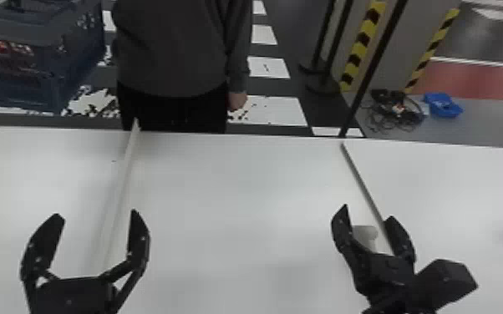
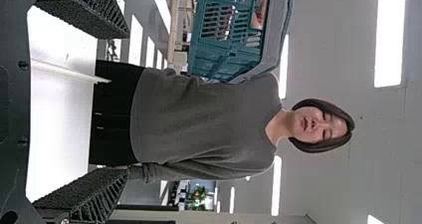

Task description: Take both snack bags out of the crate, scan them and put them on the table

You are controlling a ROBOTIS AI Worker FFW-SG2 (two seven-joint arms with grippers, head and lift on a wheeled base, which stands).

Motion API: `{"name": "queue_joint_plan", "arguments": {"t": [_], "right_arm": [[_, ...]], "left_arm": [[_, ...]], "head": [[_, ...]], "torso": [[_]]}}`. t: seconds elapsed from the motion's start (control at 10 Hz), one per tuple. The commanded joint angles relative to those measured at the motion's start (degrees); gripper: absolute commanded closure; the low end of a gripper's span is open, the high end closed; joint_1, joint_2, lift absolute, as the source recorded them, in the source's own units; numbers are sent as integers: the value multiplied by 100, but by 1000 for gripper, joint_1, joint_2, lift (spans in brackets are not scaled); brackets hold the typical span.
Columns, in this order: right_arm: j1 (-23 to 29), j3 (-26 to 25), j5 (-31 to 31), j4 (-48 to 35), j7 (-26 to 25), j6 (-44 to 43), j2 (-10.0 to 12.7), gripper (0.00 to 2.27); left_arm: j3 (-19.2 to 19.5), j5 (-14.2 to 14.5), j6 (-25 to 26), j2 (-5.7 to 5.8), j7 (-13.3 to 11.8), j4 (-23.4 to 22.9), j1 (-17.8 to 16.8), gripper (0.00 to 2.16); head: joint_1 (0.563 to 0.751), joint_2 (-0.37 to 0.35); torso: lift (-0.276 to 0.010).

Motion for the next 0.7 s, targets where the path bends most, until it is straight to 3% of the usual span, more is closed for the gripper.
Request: {"name": "queue_joint_plan", "arguments": {"t": [0.0, 0.6], "right_arm": [[34, 2, 0, -15, 0, 2, 0, 124], [61, 55, 35, -7, 0, 2, 35, 124]], "left_arm": [[-14, 11, -19, 7, -12, 11, 0, 49], [-23, 46, -177, 16, -56, -25, 70, 56]], "head": [[695, -168], [695, -171]], "torso": [[-96], [-96]]}}
